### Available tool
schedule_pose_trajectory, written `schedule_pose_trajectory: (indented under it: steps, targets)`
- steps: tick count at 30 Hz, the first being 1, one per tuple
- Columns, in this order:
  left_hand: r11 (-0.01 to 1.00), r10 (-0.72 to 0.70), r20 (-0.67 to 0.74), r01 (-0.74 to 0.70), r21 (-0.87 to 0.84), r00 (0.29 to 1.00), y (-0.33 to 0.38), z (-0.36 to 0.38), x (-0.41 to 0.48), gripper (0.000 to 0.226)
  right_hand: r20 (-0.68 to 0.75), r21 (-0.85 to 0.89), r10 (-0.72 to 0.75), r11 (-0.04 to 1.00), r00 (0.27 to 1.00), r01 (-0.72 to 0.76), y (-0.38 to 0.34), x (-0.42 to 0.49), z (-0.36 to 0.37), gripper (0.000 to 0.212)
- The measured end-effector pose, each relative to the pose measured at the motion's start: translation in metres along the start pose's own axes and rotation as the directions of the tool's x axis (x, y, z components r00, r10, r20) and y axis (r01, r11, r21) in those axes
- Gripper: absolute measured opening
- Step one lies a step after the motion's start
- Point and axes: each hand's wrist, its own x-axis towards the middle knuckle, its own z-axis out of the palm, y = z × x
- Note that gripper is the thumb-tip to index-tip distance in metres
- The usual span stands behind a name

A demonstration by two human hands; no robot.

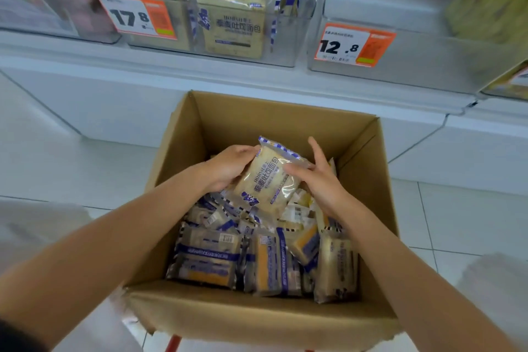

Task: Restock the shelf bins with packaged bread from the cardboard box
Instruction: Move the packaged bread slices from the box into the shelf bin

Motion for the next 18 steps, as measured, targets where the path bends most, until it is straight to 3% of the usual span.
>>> schedule_pose_trajectory:
  steps: [3, 4, 6, 7, 9, 10, 12, 14, 16, 18]
  targets:
    - [0.998, -0.028, 0.015, 0.028, -0.056, 1.000, 0.010, -0.002, -0.014, 0.059, -0.008, 0.109, -0.045, 0.993, 0.999, 0.045, -0.015, -0.011, 0.007, 0.038]
    - [1.000, -0.020, 0.034, 0.020, -0.006, 0.999, 0.011, -0.005, -0.021, 0.058, -0.034, 0.154, -0.045, 0.987, 0.998, 0.050, -0.017, -0.014, 0.009, 0.027]
    - [0.997, -0.023, 0.058, 0.019, 0.076, 0.998, 0.007, -0.016, -0.032, 0.056, -0.076, 0.323, -0.012, 0.946, 0.997, 0.036, -0.017, -0.018, 0.010, 0.017]
    - [0.999, -0.039, 0.055, 0.037, 0.035, 0.998, 0.001, -0.021, -0.036, 0.060, -0.088, 0.427, 0.022, 0.904, 0.996, 0.018, -0.017, -0.019, 0.010, 0.015]
    - [0.976, -0.069, 0.067, 0.081, -0.200, 0.995, -0.012, -0.026, -0.043, 0.064, -0.066, 0.555, 0.075, 0.831, 0.995, -0.025, -0.011, -0.017, 0.011, 0.017]
    - [0.950, -0.060, 0.065, 0.077, -0.304, 0.996, -0.018, -0.026, -0.043, 0.058, -0.026, 0.533, 0.075, 0.845, 0.997, -0.049, -0.009, -0.018, 0.013, 0.021]
    - [0.934, -0.027, 0.006, 0.027, -0.356, 1.000, -0.030, -0.021, -0.044, 0.040, 0.093, 0.299, 0.071, 0.949, 0.993, -0.096, -0.001, -0.020, 0.016, 0.039]
    - [0.932, -0.020, -0.104, -0.019, -0.362, 0.994, -0.038, -0.021, -0.044, 0.029, 0.162, -0.105, 0.106, 0.990, 0.981, -0.090, 0.010, -0.021, 0.017, 0.059]
    - [0.936, -0.043, -0.204, -0.033, -0.351, 0.978, -0.047, -0.028, -0.042, 0.028, 0.222, -0.426, 0.147, 0.904, 0.964, -0.040, 0.026, -0.018, 0.016, 0.067]
    - [0.941, -0.067, -0.260, -0.026, -0.337, 0.963, -0.055, -0.034, -0.040, 0.031, 0.338, -0.624, 0.266, 0.782, 0.903, 0.003, 0.046, -0.013, 0.021, 0.076]
